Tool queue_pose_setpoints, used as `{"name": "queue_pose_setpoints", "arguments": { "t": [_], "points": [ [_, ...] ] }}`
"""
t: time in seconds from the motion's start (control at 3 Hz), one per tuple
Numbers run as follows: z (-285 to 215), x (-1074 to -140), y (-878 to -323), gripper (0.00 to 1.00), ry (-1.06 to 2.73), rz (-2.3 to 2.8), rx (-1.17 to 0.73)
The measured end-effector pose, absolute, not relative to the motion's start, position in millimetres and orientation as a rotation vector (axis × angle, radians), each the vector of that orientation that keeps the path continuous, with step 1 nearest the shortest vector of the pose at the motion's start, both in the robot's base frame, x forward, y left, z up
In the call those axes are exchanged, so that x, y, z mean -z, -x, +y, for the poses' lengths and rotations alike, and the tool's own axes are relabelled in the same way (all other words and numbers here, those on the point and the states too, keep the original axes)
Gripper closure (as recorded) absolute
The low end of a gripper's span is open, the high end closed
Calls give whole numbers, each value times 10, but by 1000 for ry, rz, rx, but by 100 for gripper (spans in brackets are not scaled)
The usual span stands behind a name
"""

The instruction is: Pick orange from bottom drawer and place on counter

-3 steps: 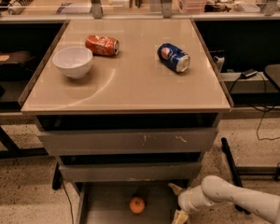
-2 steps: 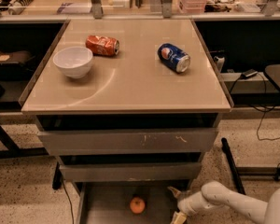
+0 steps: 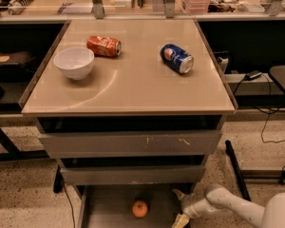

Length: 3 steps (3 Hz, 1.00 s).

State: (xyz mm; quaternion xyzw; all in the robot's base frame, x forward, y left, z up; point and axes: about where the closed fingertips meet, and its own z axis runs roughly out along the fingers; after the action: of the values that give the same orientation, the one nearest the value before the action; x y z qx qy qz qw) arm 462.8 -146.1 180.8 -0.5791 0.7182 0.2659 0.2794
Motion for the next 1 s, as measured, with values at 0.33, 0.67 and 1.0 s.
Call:
{"name": "queue_pose_setpoints", "arguments": {
  "t": [0.33, 0.67, 1.0],
  "points": [
    [-1351, -1722, -4629, 0, 1557, 1909, -757],
    [-960, -1553, -4617, 0, 1602, 1838, -822],
    [-520, -1422, -4651, 0, 1659, 1758, -843]
  ]
}}
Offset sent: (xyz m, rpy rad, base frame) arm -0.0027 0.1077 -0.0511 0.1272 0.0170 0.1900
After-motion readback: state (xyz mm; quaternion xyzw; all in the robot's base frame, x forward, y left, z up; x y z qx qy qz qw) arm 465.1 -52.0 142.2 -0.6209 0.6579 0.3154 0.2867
